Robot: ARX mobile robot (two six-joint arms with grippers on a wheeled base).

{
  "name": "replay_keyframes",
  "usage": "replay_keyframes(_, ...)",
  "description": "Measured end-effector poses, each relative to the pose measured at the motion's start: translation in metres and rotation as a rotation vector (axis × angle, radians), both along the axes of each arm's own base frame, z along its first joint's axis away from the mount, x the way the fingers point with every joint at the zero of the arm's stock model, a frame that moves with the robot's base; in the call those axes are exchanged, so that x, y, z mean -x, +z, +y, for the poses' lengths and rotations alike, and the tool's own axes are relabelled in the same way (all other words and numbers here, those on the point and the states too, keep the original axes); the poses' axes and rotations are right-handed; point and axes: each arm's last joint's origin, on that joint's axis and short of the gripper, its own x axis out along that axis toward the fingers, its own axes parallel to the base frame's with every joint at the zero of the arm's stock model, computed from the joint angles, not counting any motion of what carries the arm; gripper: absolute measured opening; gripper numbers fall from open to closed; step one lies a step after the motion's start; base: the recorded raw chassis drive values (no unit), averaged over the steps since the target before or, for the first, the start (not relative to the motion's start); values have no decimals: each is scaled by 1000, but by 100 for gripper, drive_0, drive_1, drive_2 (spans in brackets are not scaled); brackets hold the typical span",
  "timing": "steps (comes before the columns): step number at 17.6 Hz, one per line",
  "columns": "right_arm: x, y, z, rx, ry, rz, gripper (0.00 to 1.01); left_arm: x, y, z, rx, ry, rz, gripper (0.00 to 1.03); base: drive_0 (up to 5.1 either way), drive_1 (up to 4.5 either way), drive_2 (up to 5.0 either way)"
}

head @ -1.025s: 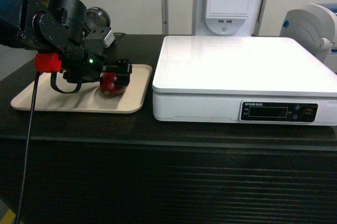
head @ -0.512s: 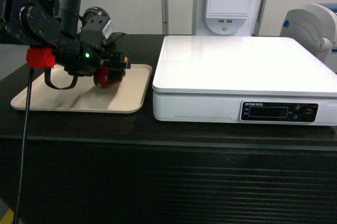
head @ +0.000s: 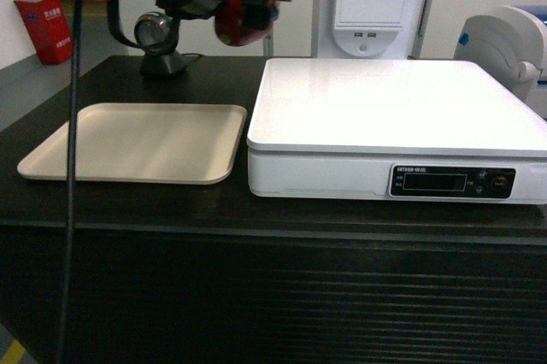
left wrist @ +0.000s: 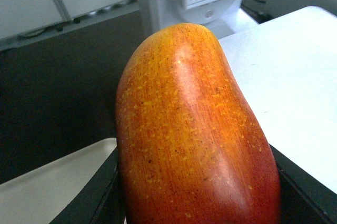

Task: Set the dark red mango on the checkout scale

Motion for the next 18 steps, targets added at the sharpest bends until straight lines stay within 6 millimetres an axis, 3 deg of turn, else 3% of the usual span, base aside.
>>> replay_keyframes(4,0,0,0,0,0,0,98,8,0,-22,-7,-33,-6,61,0,0,0)
replay_keyframes(8,0,0,0,0,0,0,98,14,-8,-65,-17,-115,29,61,0,0,0)
replay_keyframes(14,0,0,0,0,0,0,98,13,-38,-116,-43,-169,123,61,0,0,0)
replay_keyframes(18,0,0,0,0,0,0,98,11,-45,-145,-38,-192,161,61,0,0,0)
